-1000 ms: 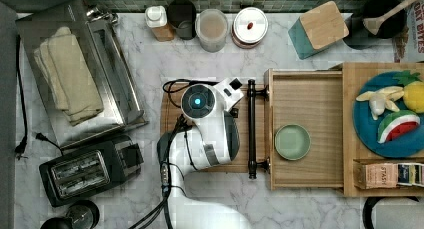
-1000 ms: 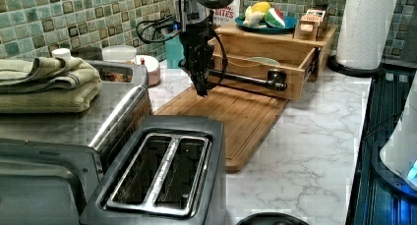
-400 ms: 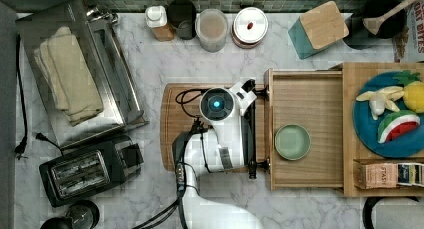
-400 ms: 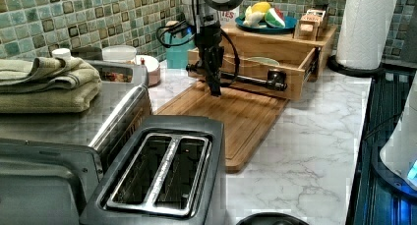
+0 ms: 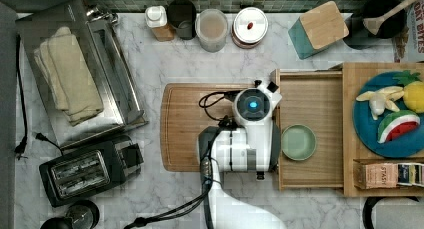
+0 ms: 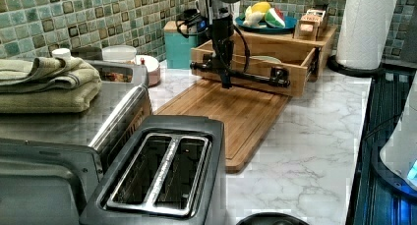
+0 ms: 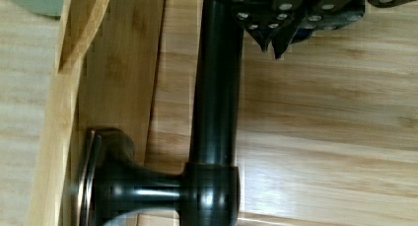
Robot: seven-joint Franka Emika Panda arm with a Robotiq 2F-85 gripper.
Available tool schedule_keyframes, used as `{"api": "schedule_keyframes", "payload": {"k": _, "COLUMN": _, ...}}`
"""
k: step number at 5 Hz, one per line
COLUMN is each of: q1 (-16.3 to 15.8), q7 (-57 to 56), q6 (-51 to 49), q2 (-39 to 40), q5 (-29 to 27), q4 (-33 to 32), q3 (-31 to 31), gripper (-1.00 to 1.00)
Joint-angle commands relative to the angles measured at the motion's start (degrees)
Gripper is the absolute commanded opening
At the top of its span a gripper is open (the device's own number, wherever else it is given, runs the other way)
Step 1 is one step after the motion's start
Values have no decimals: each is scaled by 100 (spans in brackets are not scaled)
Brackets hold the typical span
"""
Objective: Close the drawer.
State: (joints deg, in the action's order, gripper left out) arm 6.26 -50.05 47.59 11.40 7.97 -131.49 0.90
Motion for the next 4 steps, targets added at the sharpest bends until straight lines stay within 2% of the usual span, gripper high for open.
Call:
{"api": "schedule_keyframes", "payload": {"k": 1, "q1": 1042, "q7": -1096, "q6": -184, "q2": 305, "q5": -327, "q4": 1078, "q3": 853, "gripper": -100}}
{"api": "schedule_keyframes", "payload": {"k": 2, "q1": 1237, "q7": -1500, "q6": -371, "q2": 525, "q5": -357, "q4": 1536, "q3": 1128, "gripper": -100}}
{"api": "schedule_keyframes", "payload": {"k": 4, "q1": 1538, "q7": -2260, "q6": 322, "q2": 483, "q5": -381, "q4": 1569, "q3": 1597, "gripper": -100}}
